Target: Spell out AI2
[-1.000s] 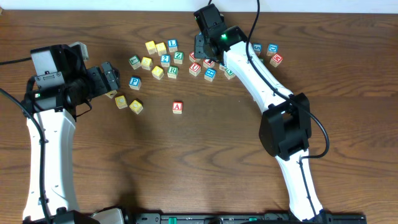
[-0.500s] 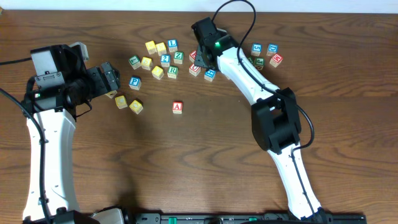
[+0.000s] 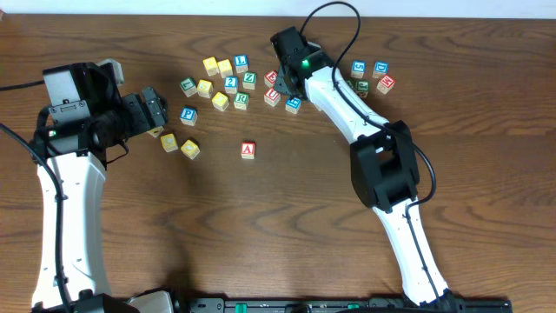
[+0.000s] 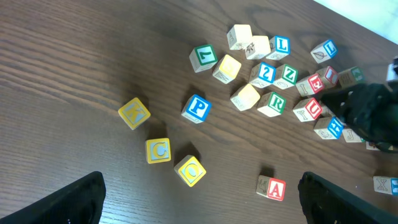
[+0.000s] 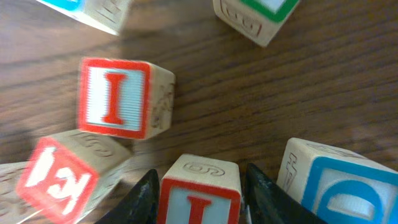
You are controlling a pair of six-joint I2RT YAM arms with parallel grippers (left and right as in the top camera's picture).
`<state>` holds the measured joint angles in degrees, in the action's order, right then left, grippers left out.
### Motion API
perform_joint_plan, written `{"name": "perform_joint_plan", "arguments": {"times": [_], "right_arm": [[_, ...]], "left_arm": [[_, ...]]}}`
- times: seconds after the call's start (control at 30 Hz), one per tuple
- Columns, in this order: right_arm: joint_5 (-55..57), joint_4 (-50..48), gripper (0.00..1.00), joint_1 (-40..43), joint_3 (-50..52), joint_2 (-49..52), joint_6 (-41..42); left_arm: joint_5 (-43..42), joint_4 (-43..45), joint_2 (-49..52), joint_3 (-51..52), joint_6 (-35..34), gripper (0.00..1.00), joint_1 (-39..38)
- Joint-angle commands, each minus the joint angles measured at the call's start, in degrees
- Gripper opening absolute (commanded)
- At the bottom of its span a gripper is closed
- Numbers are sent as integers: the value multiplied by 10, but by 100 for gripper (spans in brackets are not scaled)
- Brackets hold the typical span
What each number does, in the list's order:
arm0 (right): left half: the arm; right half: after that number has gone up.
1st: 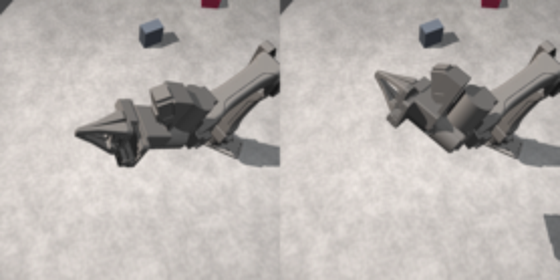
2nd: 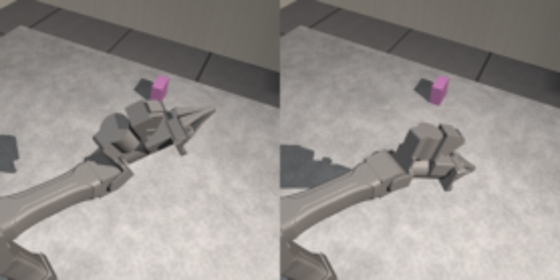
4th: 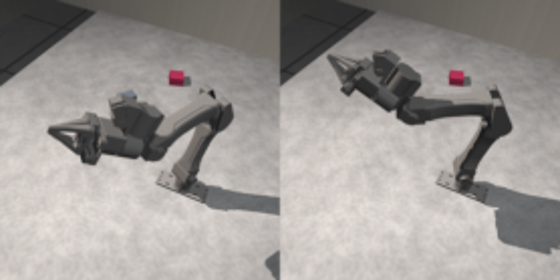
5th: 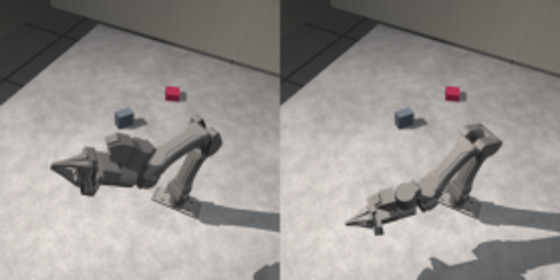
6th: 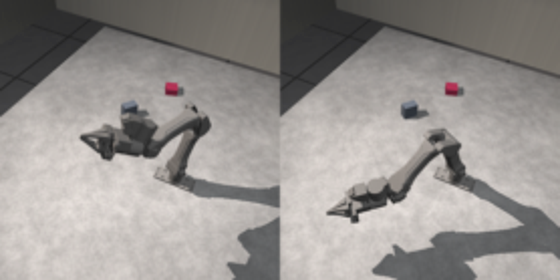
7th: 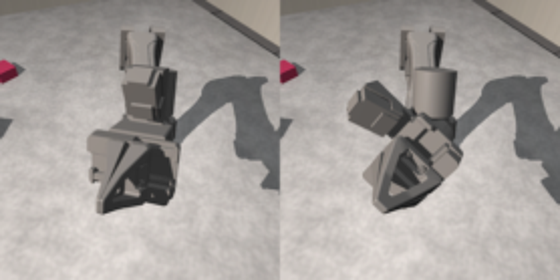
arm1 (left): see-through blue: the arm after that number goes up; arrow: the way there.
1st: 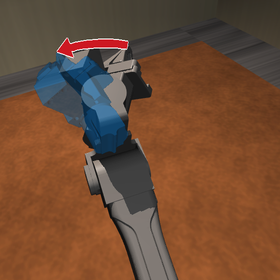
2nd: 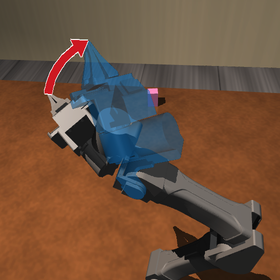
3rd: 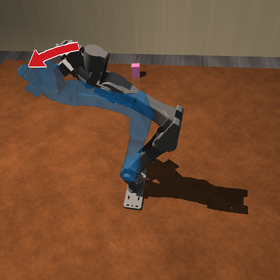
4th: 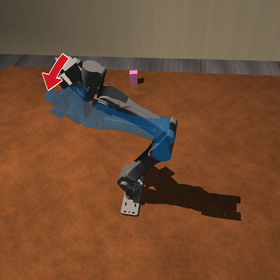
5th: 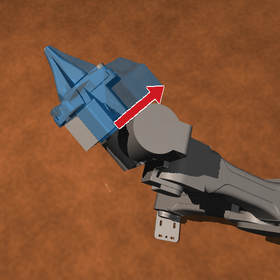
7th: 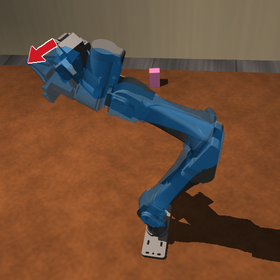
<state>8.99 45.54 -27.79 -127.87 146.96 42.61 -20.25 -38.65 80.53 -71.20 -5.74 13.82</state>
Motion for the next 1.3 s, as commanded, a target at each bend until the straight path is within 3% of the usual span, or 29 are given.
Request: {"name": "perform_joint_plan", "arguments": {"times": [0.0,0.43,0.77,1.0,1.27], "right_arm": [[7,-3,36,5,-2,11,7],[5,-5,26,5,-6,5,-96],[5,8,27,-5,-7,-121,-188],[-25,107,27,-19,-7,-189,-191],[-94,230,29,-63,22,-179,-184]], "left_arm": [[3,-2,3,-14,7,98,1],[3,-1,3,-14,8,98,1],[3,-1,3,-14,8,97,1],[3,-1,3,-14,8,97,2],[3,-1,3,-14,8,98,1]]}}
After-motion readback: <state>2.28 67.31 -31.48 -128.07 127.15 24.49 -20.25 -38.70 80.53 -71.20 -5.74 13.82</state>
